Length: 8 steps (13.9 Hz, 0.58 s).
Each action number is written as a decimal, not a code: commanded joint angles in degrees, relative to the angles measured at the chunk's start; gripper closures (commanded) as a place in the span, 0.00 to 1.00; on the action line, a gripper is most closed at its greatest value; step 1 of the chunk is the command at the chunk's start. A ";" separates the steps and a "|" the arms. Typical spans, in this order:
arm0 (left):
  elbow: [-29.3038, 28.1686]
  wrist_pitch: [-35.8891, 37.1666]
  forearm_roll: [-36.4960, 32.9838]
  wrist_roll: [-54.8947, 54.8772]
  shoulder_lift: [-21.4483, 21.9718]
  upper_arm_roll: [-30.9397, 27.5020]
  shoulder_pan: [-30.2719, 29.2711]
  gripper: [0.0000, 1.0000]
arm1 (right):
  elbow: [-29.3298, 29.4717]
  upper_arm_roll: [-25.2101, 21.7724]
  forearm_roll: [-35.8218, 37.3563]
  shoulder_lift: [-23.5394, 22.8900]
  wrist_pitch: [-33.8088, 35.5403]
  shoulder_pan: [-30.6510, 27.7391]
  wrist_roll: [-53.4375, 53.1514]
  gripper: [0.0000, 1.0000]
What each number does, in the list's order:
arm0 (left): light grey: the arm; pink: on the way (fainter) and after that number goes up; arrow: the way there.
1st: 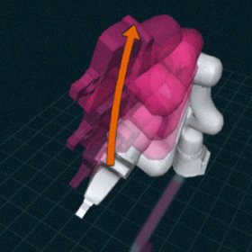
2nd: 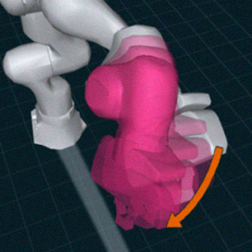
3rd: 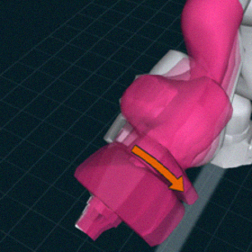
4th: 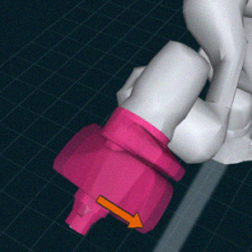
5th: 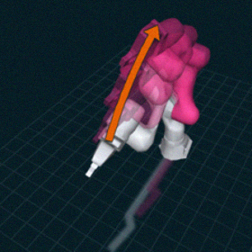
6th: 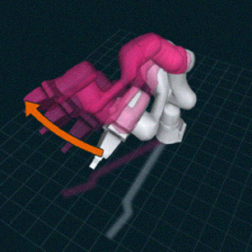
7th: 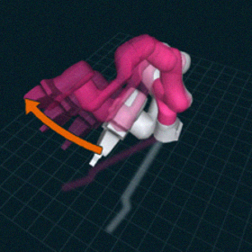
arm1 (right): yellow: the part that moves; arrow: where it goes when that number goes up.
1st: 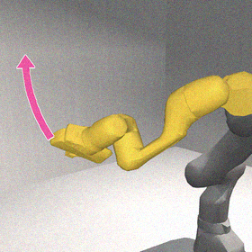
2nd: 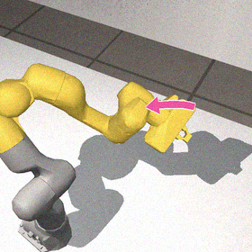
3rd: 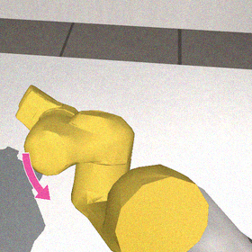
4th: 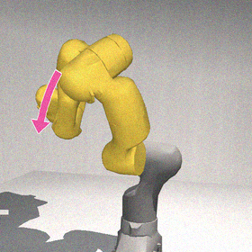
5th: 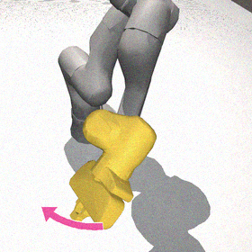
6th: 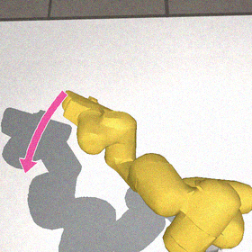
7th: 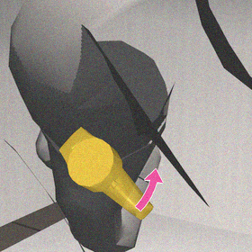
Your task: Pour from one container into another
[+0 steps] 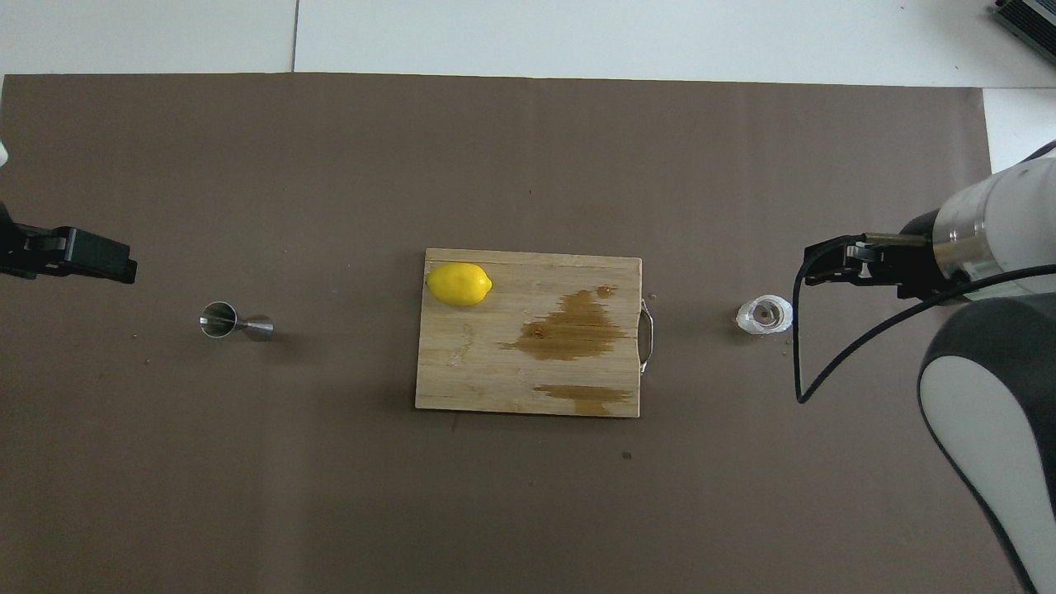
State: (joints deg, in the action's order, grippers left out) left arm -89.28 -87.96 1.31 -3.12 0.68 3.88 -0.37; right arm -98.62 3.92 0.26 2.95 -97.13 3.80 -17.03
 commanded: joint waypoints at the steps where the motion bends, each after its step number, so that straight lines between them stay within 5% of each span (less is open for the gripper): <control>1: 0.78 1.30 -0.08 0.39 -0.33 0.25 -0.59 0.00 | 0.27 0.21 -1.85 0.39 0.72 -0.99 1.56 0.00; 8: -2.47 1.57 -0.17 0.04 1.34 0.16 -0.60 0.00 | 0.27 0.30 -1.85 0.39 0.72 -0.99 1.48 0.00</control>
State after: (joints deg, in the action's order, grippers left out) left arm -90.37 -86.88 1.31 -3.12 0.71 3.91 -0.40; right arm -98.62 3.92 0.26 2.95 -97.13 3.80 -17.03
